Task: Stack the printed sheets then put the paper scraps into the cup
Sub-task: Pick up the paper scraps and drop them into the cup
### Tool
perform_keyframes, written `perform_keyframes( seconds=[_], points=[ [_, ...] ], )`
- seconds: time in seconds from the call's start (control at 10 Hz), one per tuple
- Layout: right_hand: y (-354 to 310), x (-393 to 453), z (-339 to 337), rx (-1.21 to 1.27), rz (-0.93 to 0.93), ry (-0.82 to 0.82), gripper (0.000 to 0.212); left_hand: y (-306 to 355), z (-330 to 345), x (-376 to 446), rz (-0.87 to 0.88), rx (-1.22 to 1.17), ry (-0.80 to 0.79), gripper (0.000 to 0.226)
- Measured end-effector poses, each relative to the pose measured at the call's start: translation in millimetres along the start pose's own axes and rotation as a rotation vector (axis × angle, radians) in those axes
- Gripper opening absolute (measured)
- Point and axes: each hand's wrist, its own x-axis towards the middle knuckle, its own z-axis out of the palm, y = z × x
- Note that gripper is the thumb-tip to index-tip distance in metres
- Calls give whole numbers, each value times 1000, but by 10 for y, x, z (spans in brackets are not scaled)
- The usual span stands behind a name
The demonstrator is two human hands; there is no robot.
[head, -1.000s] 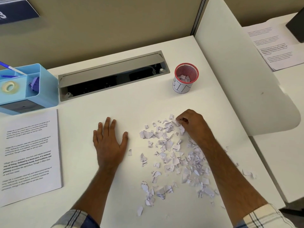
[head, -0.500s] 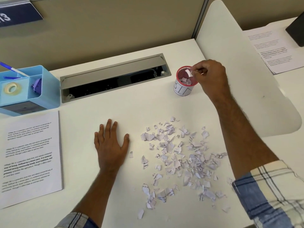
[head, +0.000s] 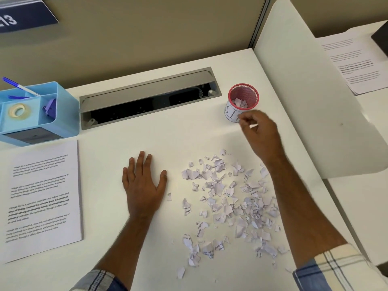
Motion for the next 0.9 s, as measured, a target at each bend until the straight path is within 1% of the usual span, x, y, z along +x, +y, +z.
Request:
perform_keyframes(
  seconds=[0.1,0.2,0.3,0.5,0.7,0.8,0.9],
  points=[
    [133,-245,118,-45,38,-195,23,1,-1,-1,-2,-2,-2,69],
    [286,-496,255,-180,16,-393,37,4,1,0,-5,-4,3,68],
    [296,-565,317,-263,-32,-419,42,2,5,0,-5,-2,4,69],
    [322,-623,436,-446,-178,-436,35,8,6,-4,-3,-4,9,69],
    [355,-559,449,-484,-184,-402,29,1,6,1,-1,3,9,69],
    [331,-486,424,-492,-108,-388,24,6,4,1,-3,-1,2,69],
    [320,-452,373,-470,-86,-386,23,2,1,-1,-3,-3,5,69]
  ],
)
